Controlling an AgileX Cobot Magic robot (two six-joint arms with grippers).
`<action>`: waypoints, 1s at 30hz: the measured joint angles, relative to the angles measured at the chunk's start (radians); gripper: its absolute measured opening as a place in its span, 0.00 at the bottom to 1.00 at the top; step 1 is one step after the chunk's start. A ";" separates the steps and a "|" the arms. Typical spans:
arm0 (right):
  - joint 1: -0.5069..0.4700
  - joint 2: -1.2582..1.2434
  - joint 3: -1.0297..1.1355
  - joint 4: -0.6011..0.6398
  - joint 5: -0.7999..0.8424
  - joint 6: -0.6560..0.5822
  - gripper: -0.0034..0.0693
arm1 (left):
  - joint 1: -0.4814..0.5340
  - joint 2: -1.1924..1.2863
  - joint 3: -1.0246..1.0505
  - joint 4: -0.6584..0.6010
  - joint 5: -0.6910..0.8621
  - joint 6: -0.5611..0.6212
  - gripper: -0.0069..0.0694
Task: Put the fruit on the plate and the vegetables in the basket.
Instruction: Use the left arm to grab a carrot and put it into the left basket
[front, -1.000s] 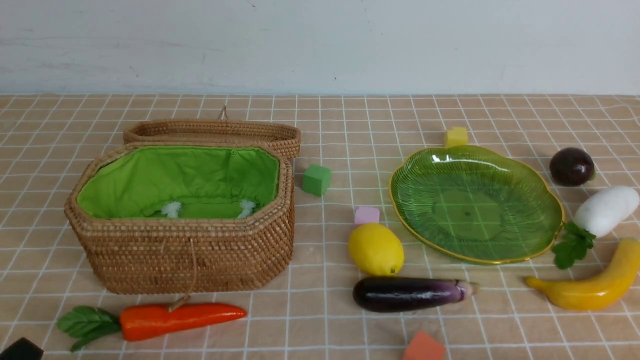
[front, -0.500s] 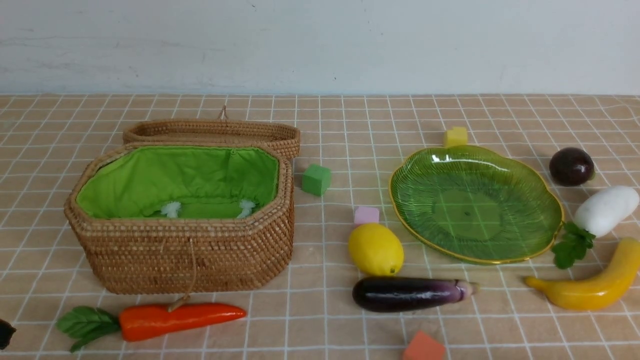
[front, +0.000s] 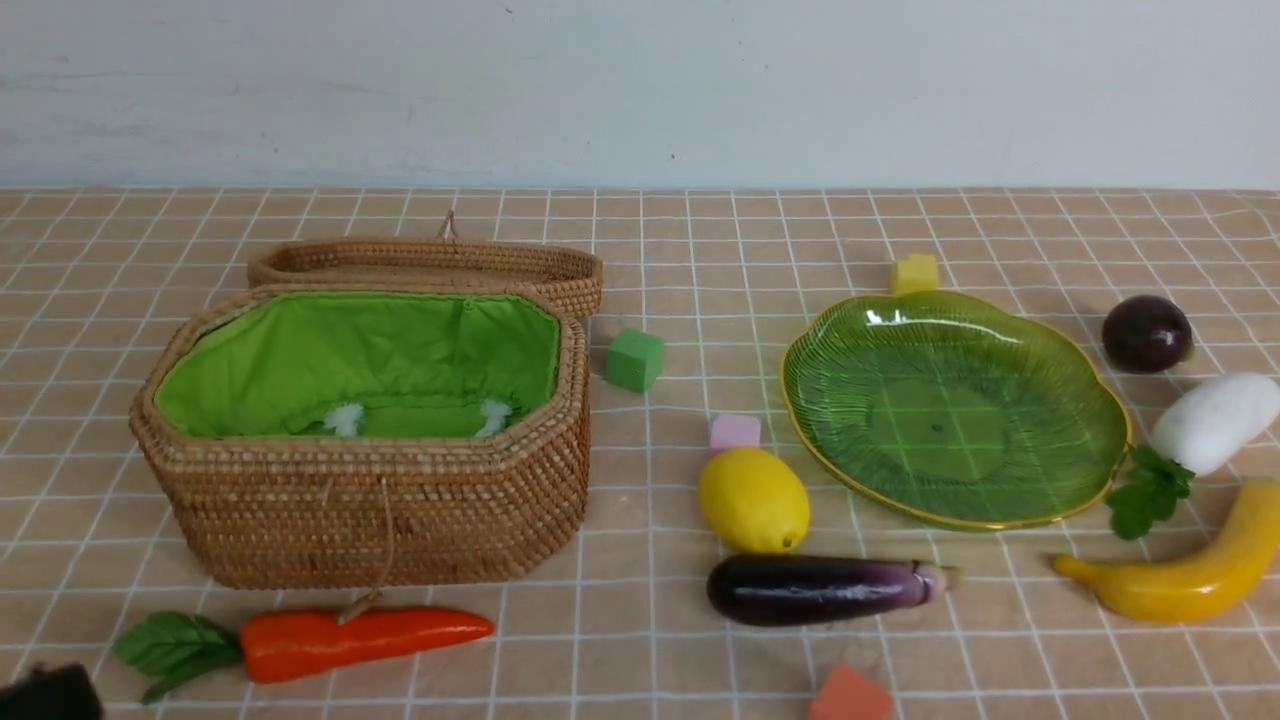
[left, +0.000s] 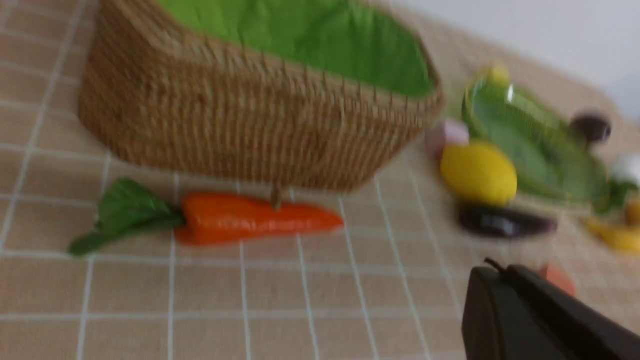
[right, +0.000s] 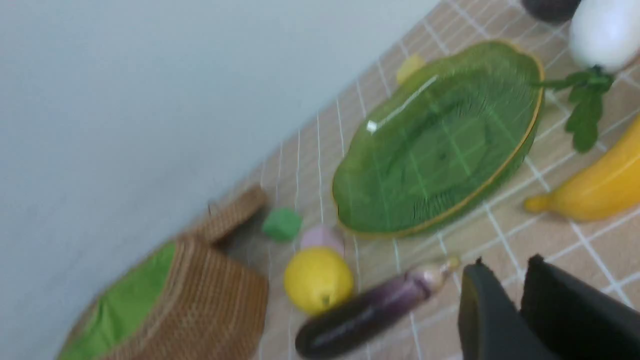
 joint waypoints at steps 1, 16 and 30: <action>0.003 0.008 0.000 0.000 0.018 -0.011 0.20 | 0.000 0.000 0.000 0.000 0.000 0.000 0.07; 0.083 0.386 -0.506 0.008 0.640 -0.527 0.11 | -0.009 0.716 -0.277 -0.029 0.218 0.686 0.07; 0.083 0.386 -0.506 0.015 0.572 -0.565 0.12 | -0.151 0.932 -0.287 0.348 -0.073 0.931 0.43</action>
